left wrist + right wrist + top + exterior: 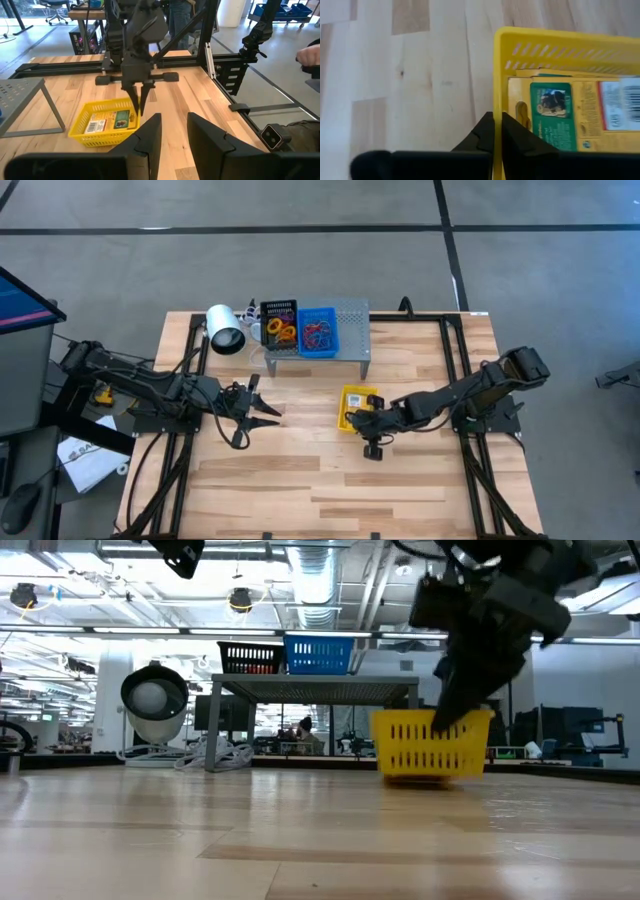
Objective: Pick & Place Office Desk Supplies
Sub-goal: Put the yellow basket on the shelf
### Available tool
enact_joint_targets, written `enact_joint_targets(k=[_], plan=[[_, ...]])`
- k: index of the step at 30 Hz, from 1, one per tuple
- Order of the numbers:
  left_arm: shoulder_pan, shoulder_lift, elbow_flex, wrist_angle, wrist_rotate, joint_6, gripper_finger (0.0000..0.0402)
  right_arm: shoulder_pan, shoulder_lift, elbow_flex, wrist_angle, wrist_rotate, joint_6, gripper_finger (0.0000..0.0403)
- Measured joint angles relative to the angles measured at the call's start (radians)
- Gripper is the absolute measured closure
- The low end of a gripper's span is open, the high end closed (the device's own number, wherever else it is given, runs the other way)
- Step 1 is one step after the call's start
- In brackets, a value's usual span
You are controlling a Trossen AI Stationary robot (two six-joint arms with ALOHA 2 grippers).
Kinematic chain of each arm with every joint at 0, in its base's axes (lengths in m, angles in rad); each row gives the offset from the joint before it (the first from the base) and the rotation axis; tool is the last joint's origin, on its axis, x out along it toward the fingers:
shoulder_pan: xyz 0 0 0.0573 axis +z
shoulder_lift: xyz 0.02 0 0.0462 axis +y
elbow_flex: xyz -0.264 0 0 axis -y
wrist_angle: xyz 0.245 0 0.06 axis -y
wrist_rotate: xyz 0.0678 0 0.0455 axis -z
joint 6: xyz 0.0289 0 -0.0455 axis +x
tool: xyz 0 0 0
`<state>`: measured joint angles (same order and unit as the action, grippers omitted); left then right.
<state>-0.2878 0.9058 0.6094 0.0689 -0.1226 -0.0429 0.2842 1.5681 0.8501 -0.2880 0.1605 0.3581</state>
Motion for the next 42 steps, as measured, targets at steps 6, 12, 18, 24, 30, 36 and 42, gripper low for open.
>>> enact_joint_targets(k=[6, 12, 18, 24, 30, 36, 42], plan=[[0.000, 0.000, 0.000, 0.000, 0.000, 0.000, 0.0314, 0.039, 0.000, 0.128, -0.175, 0.061, -0.031, 0.0399], [0.000, 0.000, 0.000, -0.001, 0.000, 0.000, 0.0314, 0.079, 0.001, 0.217, -0.310, 0.136, -0.033, 0.0400], [0.000, 0.000, 0.000, -0.001, 0.000, 0.000, 0.0314, 0.118, 0.001, 0.279, -0.422, 0.213, -0.009, 0.0401], [0.000, 0.000, 0.000, -0.001, 0.000, -0.021, 0.0314, 0.149, 0.001, 0.338, -0.524, 0.295, 0.009, 0.0401], [0.000, 0.000, 0.000, -0.001, 0.000, -0.023, 0.0314, 0.161, 0.001, 0.422, -0.658, 0.369, 0.009, 0.0401], [0.000, 0.000, 0.000, -0.001, 0.000, -0.023, 0.0314, 0.159, 0.002, 0.511, -0.801, 0.461, -0.024, 0.0402], [0.000, 0.000, 0.000, -0.001, 0.000, -0.026, 0.0314, 0.122, 0.002, 0.553, -0.857, 0.524, -0.114, 0.0402]])
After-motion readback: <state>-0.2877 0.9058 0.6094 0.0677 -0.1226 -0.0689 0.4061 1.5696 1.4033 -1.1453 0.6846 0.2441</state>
